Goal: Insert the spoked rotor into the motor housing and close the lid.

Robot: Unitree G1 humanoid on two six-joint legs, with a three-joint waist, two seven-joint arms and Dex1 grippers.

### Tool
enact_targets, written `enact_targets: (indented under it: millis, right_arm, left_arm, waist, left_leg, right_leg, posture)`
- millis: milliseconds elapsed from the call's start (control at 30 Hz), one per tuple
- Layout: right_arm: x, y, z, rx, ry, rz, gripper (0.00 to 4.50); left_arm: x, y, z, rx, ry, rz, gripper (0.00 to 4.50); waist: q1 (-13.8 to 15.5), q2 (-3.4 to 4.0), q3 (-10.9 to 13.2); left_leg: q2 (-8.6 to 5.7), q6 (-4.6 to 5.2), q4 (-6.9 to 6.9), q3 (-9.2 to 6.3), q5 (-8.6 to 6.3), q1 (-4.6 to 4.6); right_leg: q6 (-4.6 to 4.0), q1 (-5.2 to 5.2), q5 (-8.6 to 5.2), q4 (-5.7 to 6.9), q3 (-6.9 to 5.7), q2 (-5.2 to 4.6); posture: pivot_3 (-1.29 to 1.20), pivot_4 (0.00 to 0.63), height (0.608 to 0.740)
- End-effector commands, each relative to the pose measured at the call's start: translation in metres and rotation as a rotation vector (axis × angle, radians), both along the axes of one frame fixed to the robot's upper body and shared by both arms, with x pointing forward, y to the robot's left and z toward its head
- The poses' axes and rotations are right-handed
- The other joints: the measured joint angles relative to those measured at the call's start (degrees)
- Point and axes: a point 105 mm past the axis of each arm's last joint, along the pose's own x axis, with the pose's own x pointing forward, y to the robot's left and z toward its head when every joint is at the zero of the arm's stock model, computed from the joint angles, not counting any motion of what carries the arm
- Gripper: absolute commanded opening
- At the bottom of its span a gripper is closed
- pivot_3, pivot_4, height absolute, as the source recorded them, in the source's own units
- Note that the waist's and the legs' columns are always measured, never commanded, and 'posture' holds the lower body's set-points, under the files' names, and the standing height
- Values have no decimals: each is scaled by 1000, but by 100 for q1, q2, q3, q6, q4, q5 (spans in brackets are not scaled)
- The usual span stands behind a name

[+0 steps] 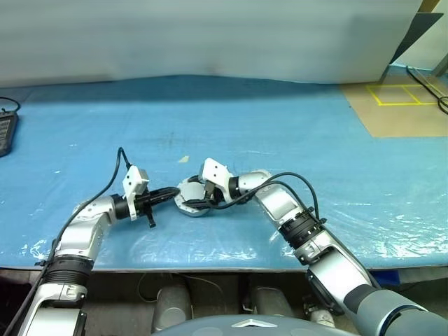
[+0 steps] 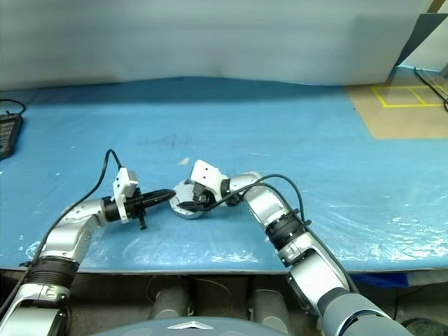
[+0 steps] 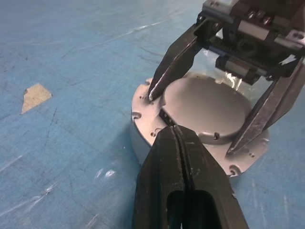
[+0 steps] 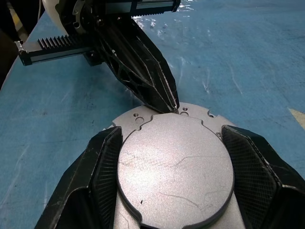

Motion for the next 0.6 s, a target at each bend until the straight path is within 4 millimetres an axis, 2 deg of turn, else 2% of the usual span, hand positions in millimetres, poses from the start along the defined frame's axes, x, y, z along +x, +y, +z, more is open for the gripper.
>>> enact_targets:
  millis: [33,267,333,433,567,600]
  right_arm:
    - [8,-43,-50,-165,132,-175,2983]
    - [8,-44,-29,-92,143,-151,2983]
    - [6,-44,-20,-69,140,-130,3697]
    - [5,-45,-2,-27,90,-112,4479]
    - [2,-58,28,68,67,-119,4479]
    - [1,-60,33,84,71,-122,4479]
  left_arm:
    - [-9,-3,-13,73,38,-62,28]
    - [-12,-4,-16,89,26,-69,28]
    - [-11,-5,-17,89,20,-66,0]
    - [-11,-5,-18,90,16,-64,0]
    - [-10,-3,-20,91,13,-56,0]
    - [-10,-3,-21,91,12,-54,0]
  waist:
    - [1,7,-4]
    - [43,17,-7]
    - [102,19,-8]
    - [150,16,-10]
    - [200,21,-13]
    - [233,21,-13]
  left_leg:
    - [0,0,-1,-1,0,6]
    - [-13,1,-1,-8,0,-4]
    - [-13,1,-1,-7,0,-21]
    - [-9,1,0,-3,1,-40]
    - [-2,2,13,21,3,-83]
    - [0,1,15,50,3,-92]
  right_leg:
    - [9,-3,-5,0,0,-1]
    - [31,9,-18,-5,0,-14]
    - [30,8,-18,-5,1,-14]
    - [29,6,-17,-2,1,-14]
    - [20,-15,-9,40,2,-14]
    - [-12,-22,8,60,5,-13]
  posture:
    - [0,150,740]
    - [0,150,740]
    - [0,150,740]
    - [0,150,740]
    - [0,150,740]
    - [0,150,740]
